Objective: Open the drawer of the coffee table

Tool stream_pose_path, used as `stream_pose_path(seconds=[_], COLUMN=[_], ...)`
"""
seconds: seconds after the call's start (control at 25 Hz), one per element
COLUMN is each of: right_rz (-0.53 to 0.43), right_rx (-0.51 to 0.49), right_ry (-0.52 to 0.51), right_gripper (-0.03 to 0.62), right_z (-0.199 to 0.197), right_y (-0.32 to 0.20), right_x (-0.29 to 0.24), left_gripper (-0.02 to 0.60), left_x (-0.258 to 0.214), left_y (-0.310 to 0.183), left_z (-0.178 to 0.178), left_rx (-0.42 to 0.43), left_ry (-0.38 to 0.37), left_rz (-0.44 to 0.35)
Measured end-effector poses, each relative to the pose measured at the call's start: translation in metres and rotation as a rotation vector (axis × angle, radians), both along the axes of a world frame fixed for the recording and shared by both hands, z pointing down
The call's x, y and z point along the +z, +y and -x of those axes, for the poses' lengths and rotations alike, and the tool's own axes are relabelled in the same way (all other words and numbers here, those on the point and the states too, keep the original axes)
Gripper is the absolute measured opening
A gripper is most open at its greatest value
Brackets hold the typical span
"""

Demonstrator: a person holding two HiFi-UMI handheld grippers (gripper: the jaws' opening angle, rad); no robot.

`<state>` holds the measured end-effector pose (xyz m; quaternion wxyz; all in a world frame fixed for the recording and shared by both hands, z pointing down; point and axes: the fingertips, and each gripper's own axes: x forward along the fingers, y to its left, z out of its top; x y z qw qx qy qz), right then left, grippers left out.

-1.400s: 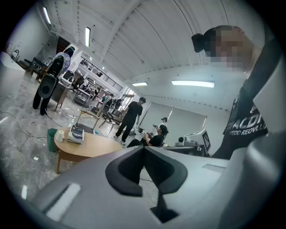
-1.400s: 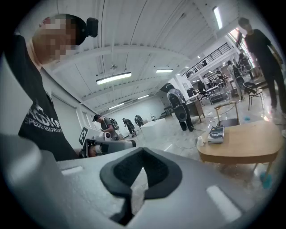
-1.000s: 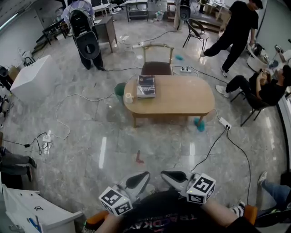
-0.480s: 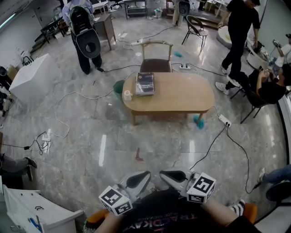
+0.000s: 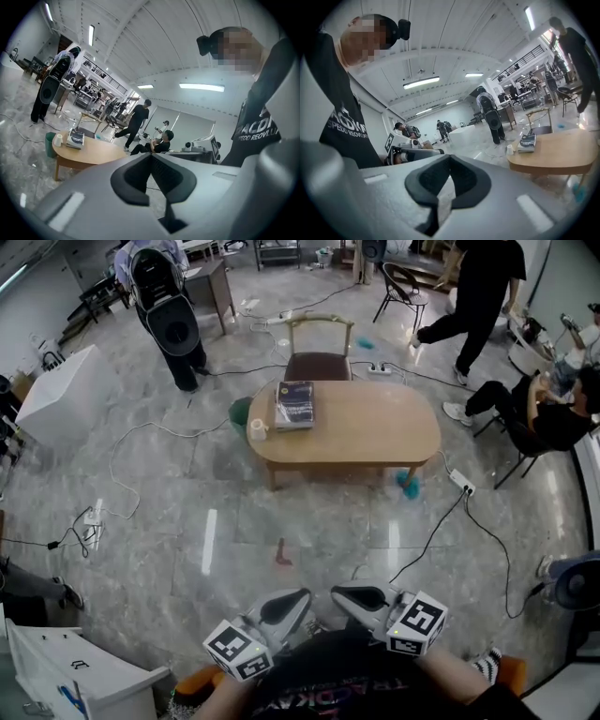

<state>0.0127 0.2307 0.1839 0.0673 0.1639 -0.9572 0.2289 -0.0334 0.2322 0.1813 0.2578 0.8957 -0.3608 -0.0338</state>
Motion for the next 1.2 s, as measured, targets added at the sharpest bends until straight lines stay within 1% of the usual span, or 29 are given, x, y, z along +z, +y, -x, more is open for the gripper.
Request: stream_pose_path(seconds=[0.12, 0.24, 0.44, 0.72, 1.04, 1.2], right_rz=[-0.004, -0.004, -0.013, -0.005, 0.038, 0.051], right_rx=[0.003, -0.004, -0.053, -0.096, -0.165, -0.206], right_ry=[0.000, -0.002, 0.004, -0.005, -0.055, -0.070], right_gripper=[0.002, 0.002, 0.002, 0.002, 0.002, 0.002], right_z=[-0.007, -0.016, -0.027, -0.063, -0.092, -0.103], right_y=[-0.011, -0.024, -0.049, -0.095, -0.142, -0.157], right_x=[-0.001, -0.006, -0.007, -0.005, 0.005, 0.011], left_gripper=[0.008, 0.008, 0.008, 0.008, 0.008, 0.008], left_x=[0.000, -0.006, -0.012, -0.007, -0.002, 0.000], left_y=[-0.010, -0.022, -0.048, -0.085, -0.127, -0.143], left_z=[-0.003, -0.007, -0.013, -0.039, -0.067, -0.078], left_rx=[-0.020, -0.051, -0.123, -0.212, -0.297, -0.335], left_ry=[0.000, -0.006, -0.001, -0.008, -0.060, -0.089], left_rz=[0.012, 0.006, -0.005, 0.017, 0.053, 0.050])
